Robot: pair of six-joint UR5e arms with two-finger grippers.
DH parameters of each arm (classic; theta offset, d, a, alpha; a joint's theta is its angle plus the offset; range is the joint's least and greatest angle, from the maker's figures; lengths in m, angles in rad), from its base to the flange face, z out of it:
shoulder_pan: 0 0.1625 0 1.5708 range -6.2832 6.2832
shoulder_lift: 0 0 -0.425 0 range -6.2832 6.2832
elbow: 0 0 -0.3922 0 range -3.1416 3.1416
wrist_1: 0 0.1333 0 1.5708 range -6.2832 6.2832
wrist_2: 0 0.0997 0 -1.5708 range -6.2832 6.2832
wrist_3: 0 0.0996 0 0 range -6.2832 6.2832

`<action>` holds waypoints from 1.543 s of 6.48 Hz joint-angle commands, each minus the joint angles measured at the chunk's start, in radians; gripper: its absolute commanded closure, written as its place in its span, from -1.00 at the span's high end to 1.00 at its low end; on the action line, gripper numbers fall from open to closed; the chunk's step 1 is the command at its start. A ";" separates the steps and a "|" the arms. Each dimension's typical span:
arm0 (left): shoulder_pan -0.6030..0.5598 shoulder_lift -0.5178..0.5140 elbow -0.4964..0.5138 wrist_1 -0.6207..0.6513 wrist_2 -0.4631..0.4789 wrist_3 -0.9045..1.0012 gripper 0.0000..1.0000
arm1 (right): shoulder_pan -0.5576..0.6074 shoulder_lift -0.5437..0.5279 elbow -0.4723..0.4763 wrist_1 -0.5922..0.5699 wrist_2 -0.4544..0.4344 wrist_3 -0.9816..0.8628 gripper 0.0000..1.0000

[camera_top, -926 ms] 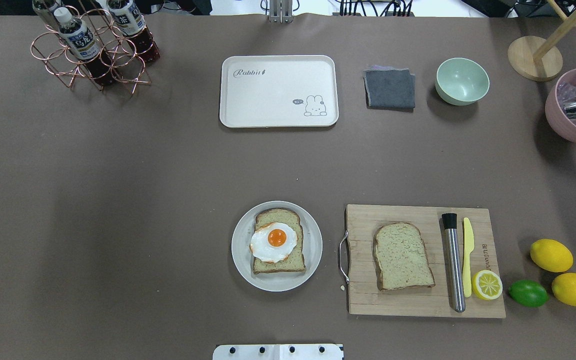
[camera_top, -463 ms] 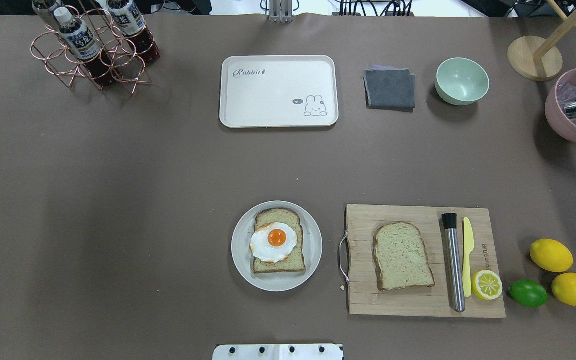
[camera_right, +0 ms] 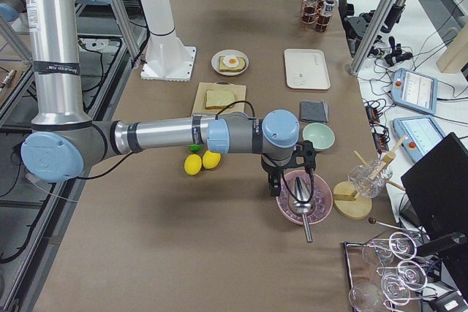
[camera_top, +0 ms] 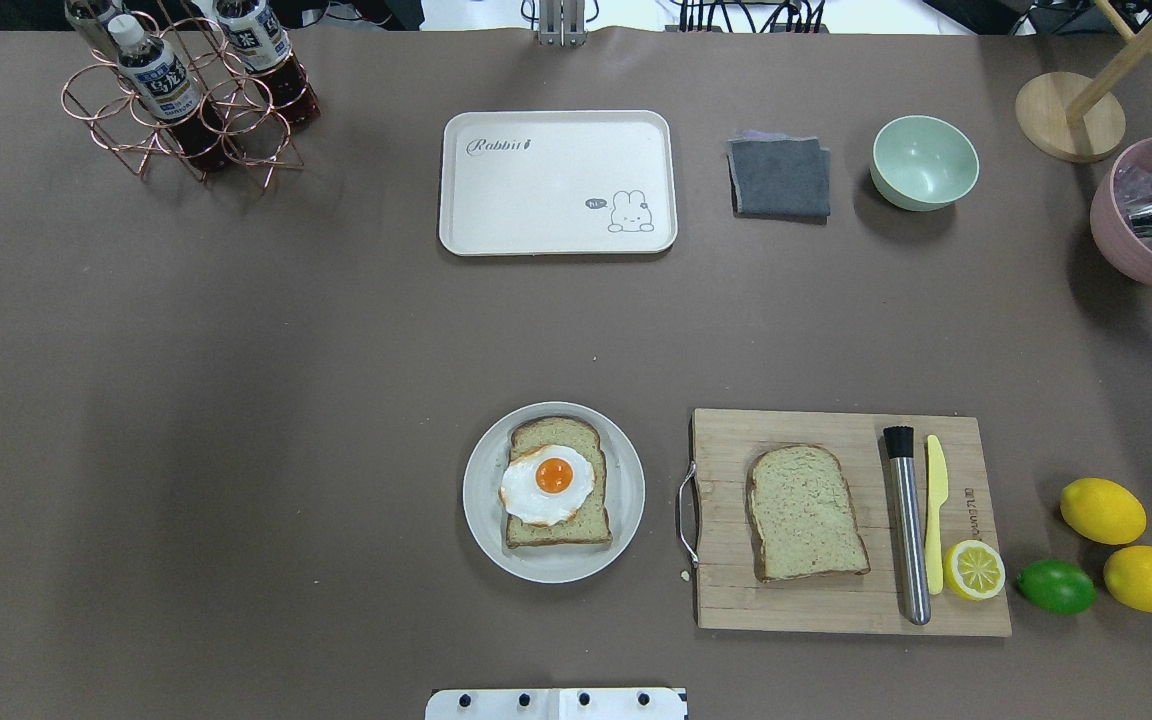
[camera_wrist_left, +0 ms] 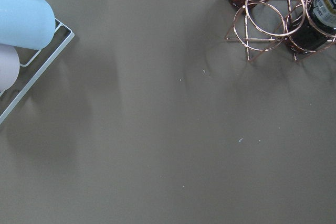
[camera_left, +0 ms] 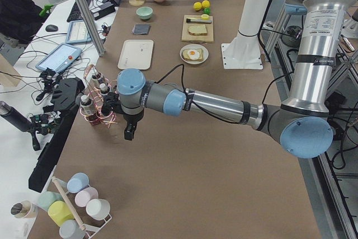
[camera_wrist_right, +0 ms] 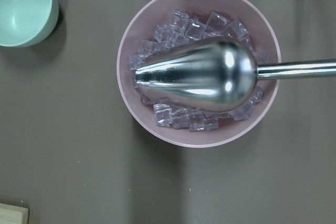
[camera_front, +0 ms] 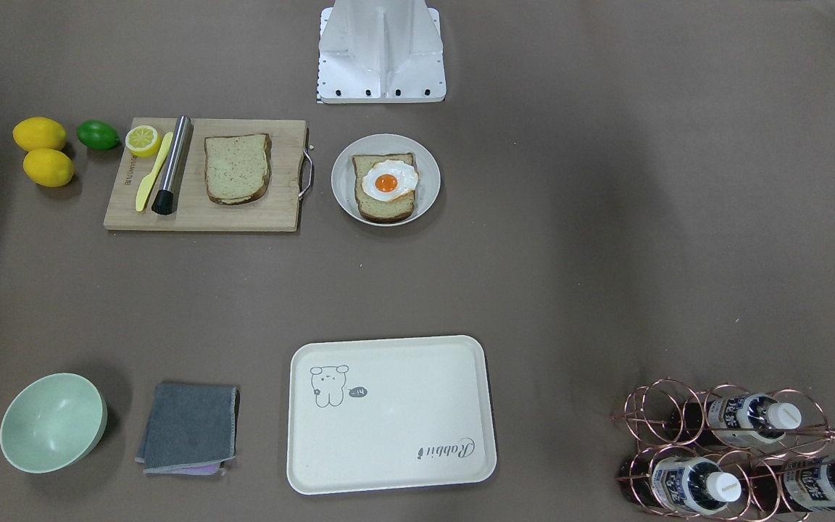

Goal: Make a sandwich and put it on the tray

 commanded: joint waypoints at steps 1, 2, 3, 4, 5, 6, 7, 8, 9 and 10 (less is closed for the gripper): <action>0.014 -0.010 -0.058 0.000 -0.007 -0.068 0.95 | -0.059 0.040 0.064 0.021 0.011 0.085 0.99; 0.066 -0.023 -0.105 0.001 -0.005 -0.164 0.95 | -0.107 0.073 0.087 0.023 0.012 0.189 0.99; 0.112 -0.046 -0.131 -0.007 -0.008 -0.217 0.94 | -0.139 0.084 0.125 0.023 0.015 0.258 0.99; 0.163 -0.057 -0.171 -0.032 -0.011 -0.289 0.94 | -0.170 0.084 0.150 0.059 0.076 0.267 0.99; 0.242 -0.057 -0.176 -0.159 -0.007 -0.482 0.94 | -0.205 0.085 0.150 0.163 0.104 0.346 0.99; 0.320 -0.050 -0.167 -0.318 0.010 -0.680 0.95 | -0.262 0.075 0.147 0.327 0.094 0.539 0.99; 0.373 -0.050 -0.173 -0.376 0.082 -0.781 0.95 | -0.320 0.067 0.147 0.463 0.078 0.686 0.99; 0.404 -0.051 -0.172 -0.398 0.098 -0.817 0.95 | -0.383 0.044 0.147 0.585 0.039 0.816 0.99; 0.411 -0.054 -0.173 -0.405 0.099 -0.837 0.95 | -0.456 0.033 0.147 0.674 -0.004 0.919 0.99; 0.419 -0.056 -0.178 -0.407 0.122 -0.861 0.95 | -0.539 0.018 0.152 0.743 -0.049 0.958 0.99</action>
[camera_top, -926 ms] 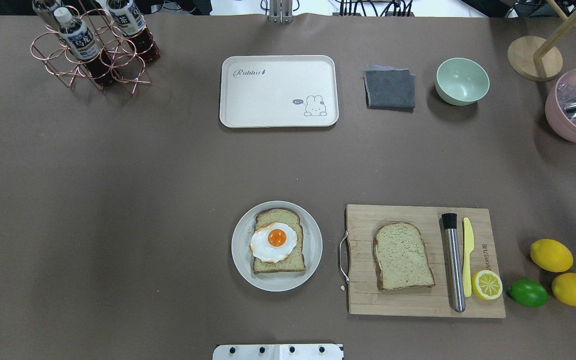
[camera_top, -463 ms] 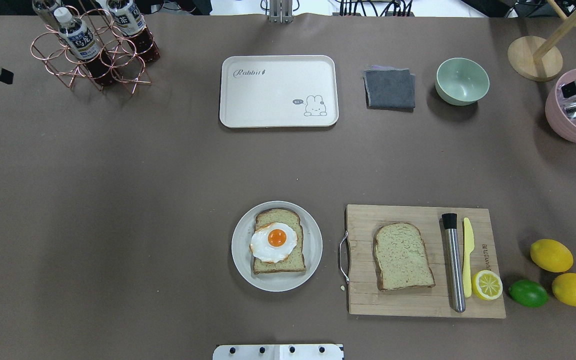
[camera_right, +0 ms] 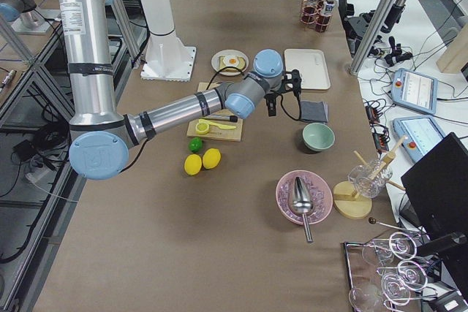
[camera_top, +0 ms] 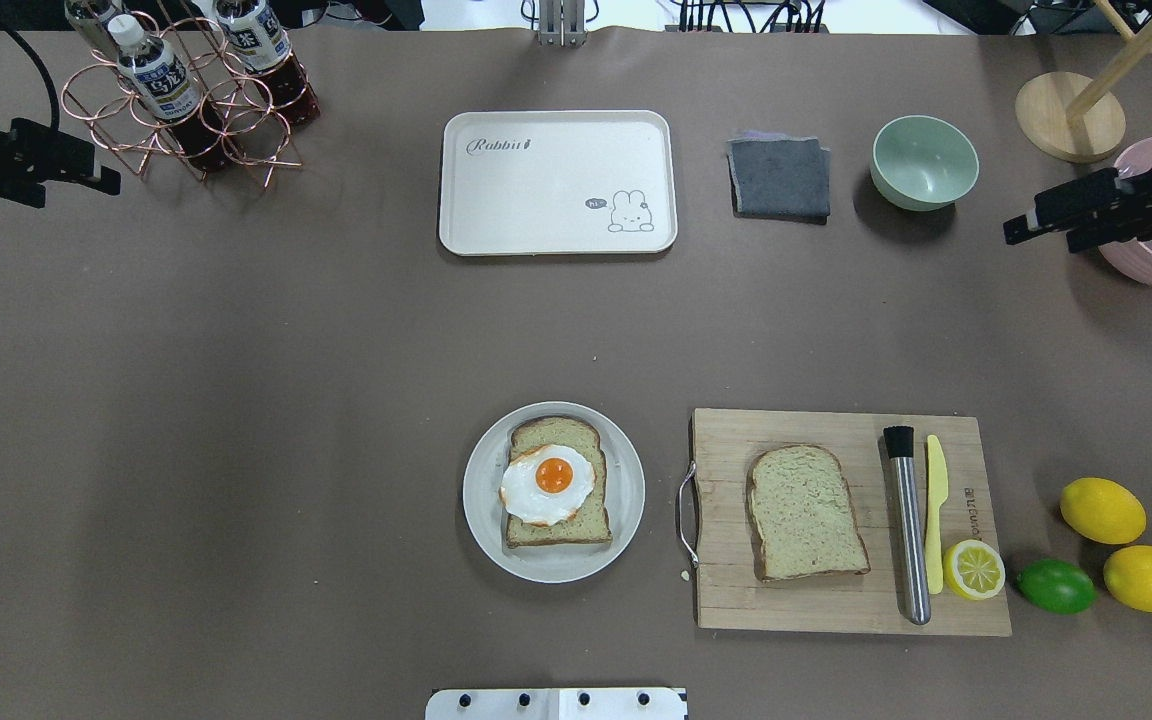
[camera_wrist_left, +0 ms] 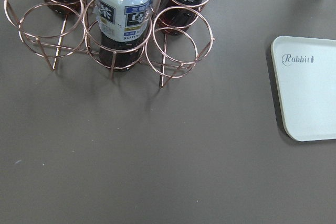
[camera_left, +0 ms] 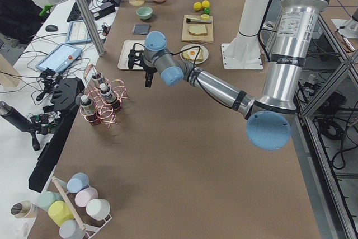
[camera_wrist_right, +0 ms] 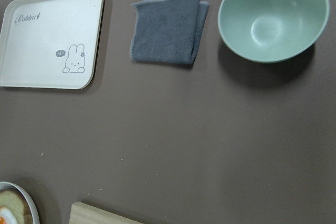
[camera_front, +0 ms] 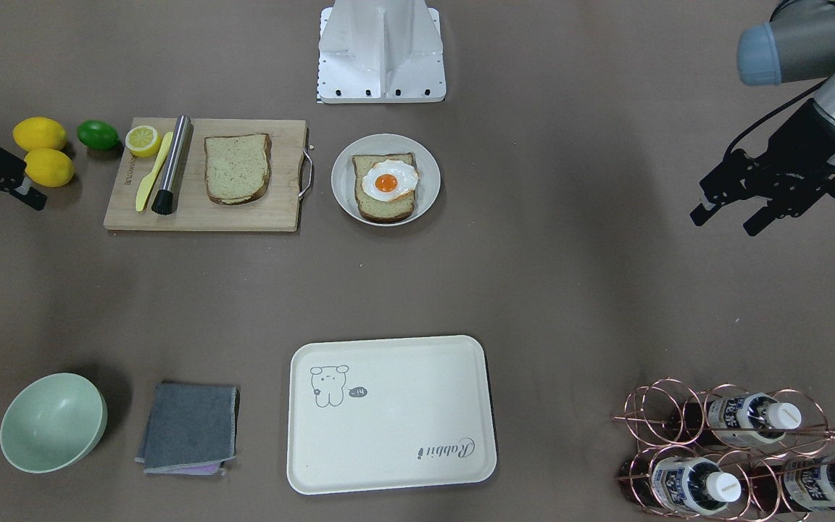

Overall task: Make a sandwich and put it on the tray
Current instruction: 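Move the right gripper over the bread slice on the cutting board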

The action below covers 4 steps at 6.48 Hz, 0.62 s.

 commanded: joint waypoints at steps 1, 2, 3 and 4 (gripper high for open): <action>0.033 0.003 -0.008 -0.027 0.043 -0.049 0.95 | -0.149 -0.058 0.008 0.151 -0.117 0.084 0.99; 0.036 0.004 -0.008 -0.029 0.044 -0.051 0.95 | -0.212 -0.092 0.008 0.213 -0.171 0.089 1.00; 0.036 0.004 -0.008 -0.031 0.046 -0.051 0.95 | -0.286 -0.094 0.011 0.218 -0.213 0.145 0.99; 0.038 0.004 -0.007 -0.031 0.046 -0.051 0.95 | -0.382 -0.094 0.044 0.218 -0.309 0.207 0.99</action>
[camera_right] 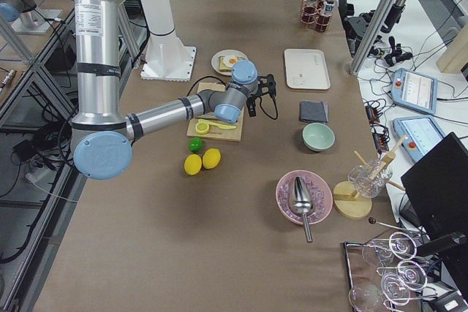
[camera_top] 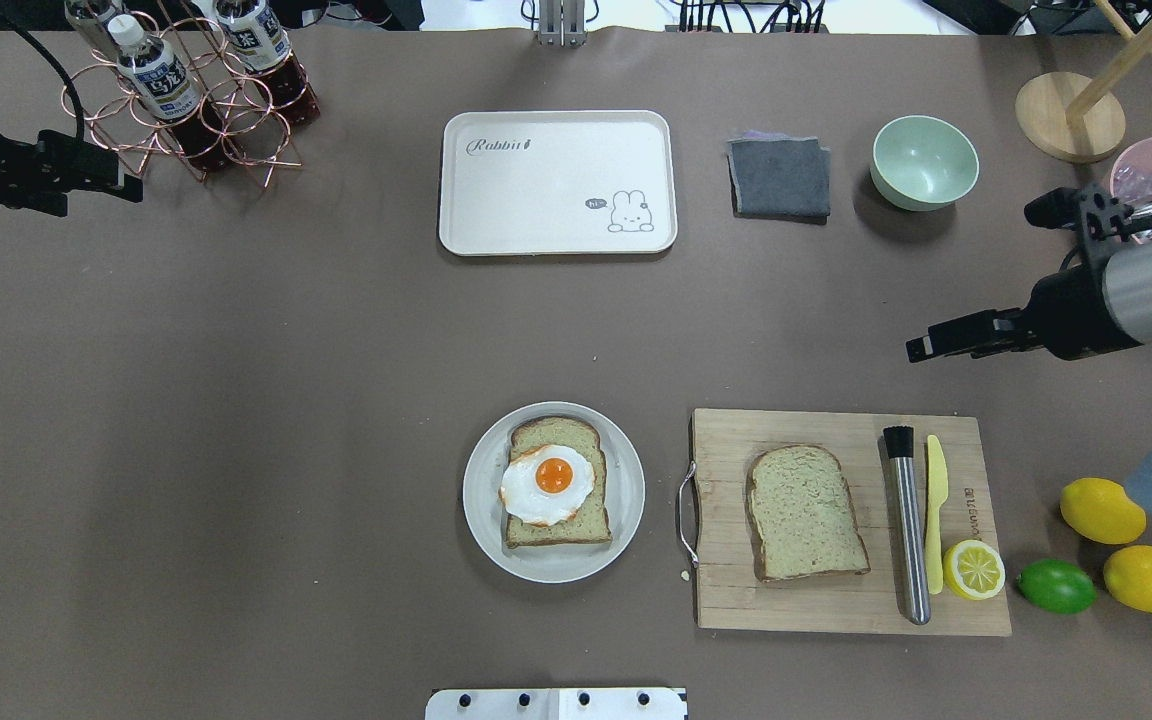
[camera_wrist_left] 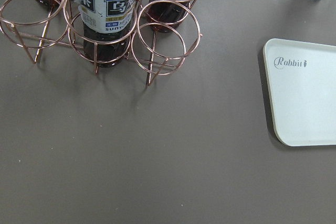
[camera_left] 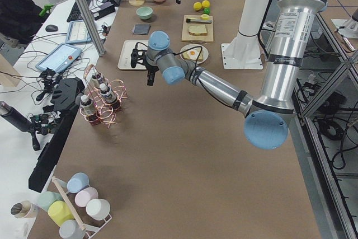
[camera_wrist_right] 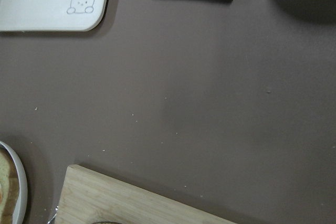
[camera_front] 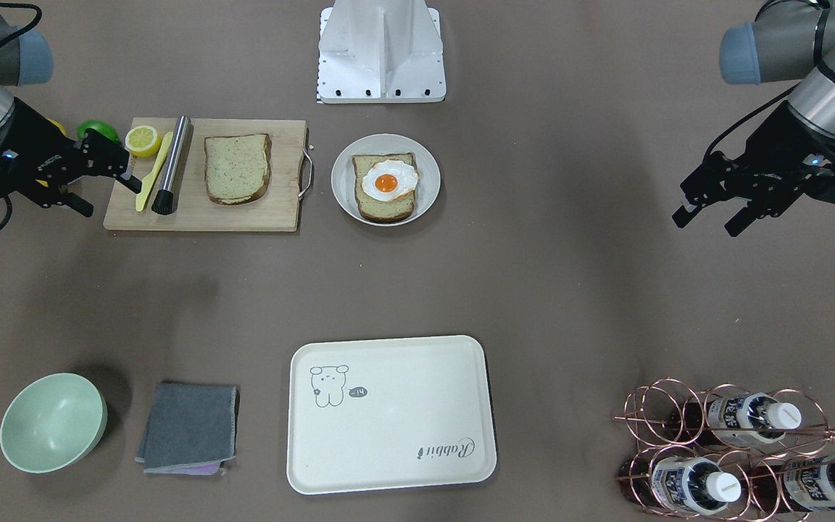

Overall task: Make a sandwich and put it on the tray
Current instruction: 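Move the right gripper over the bread slice on the cutting board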

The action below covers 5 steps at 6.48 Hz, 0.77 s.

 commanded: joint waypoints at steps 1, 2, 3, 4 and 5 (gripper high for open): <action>0.002 -0.001 0.004 -0.001 0.001 -0.001 0.95 | -0.180 -0.004 0.043 0.010 -0.159 0.089 0.99; 0.002 -0.001 0.009 -0.001 0.005 0.000 0.95 | -0.253 0.002 0.045 0.012 -0.220 0.131 0.99; 0.004 -0.003 0.007 -0.001 0.029 -0.001 0.95 | -0.316 0.002 0.060 0.012 -0.280 0.158 0.99; 0.010 -0.003 0.007 -0.001 0.031 -0.001 0.95 | -0.334 -0.007 0.065 0.012 -0.285 0.159 0.84; 0.011 -0.001 0.009 -0.001 0.031 -0.001 0.95 | -0.342 -0.019 0.065 0.012 -0.286 0.159 0.65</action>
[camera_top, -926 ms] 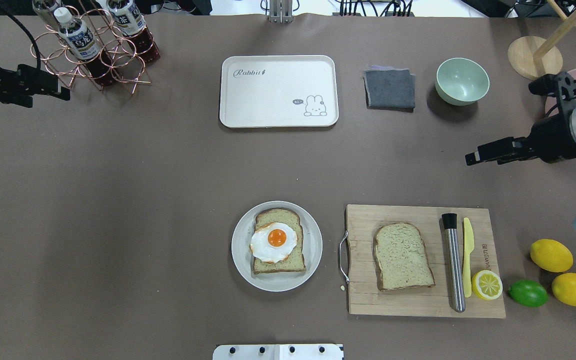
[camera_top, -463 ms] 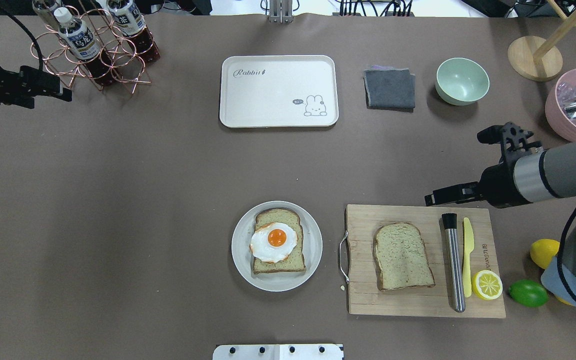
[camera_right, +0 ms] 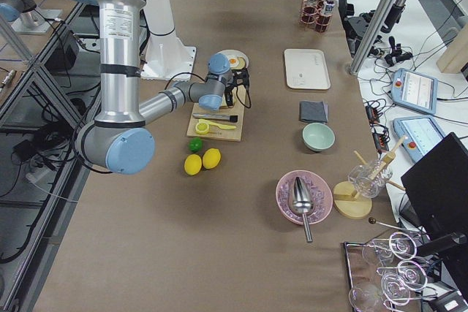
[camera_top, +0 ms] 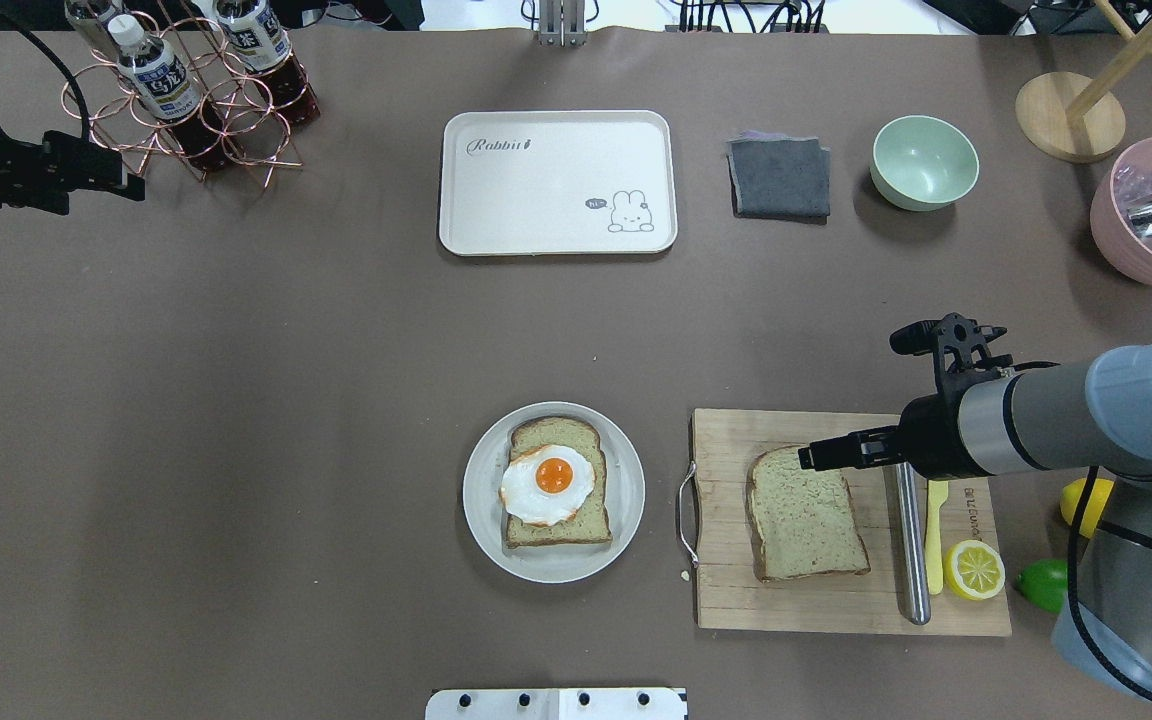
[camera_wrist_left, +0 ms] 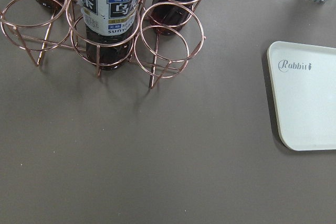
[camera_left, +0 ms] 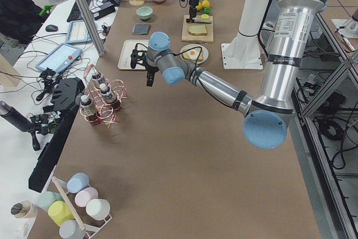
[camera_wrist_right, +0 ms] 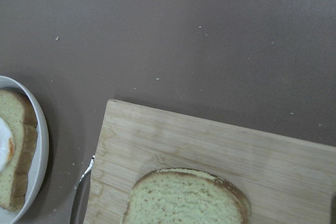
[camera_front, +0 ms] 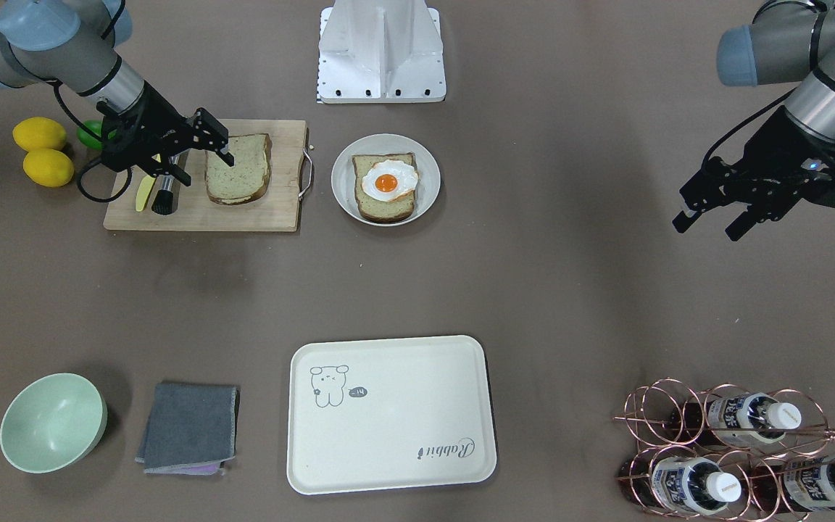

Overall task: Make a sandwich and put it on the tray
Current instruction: 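Lower the right gripper and grasp the bread slice's edge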

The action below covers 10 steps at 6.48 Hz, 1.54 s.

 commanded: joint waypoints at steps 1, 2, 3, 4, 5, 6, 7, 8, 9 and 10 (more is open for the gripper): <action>0.003 0.001 0.002 -0.003 0.002 0.001 0.95 | -0.026 -0.029 0.003 0.000 -0.017 0.003 0.58; 0.003 0.003 0.002 -0.005 0.002 0.001 0.95 | -0.032 -0.043 0.003 0.000 -0.023 0.003 0.55; 0.009 0.003 0.001 -0.005 0.002 0.001 0.95 | -0.046 -0.043 0.001 0.000 -0.032 0.003 0.50; 0.009 0.003 0.002 -0.005 0.002 0.003 0.95 | -0.066 -0.043 -0.001 -0.001 -0.055 0.003 0.33; 0.009 0.003 0.002 -0.008 0.002 0.003 0.95 | -0.080 -0.043 -0.001 -0.001 -0.070 0.003 0.24; 0.010 0.004 0.004 -0.008 0.004 0.003 0.95 | -0.095 -0.043 -0.004 -0.003 -0.087 0.003 0.23; 0.010 0.004 0.004 -0.008 0.004 0.003 0.95 | -0.103 -0.045 -0.005 -0.003 -0.098 0.003 0.23; 0.010 0.006 0.004 -0.008 0.002 0.003 0.95 | -0.106 -0.051 -0.005 -0.003 -0.100 0.003 0.22; 0.010 0.006 0.004 -0.008 0.004 0.001 0.95 | -0.106 -0.057 -0.007 -0.003 -0.104 0.003 0.21; 0.010 0.006 0.004 -0.008 0.004 0.003 0.95 | -0.114 -0.057 -0.008 -0.003 -0.115 0.003 0.20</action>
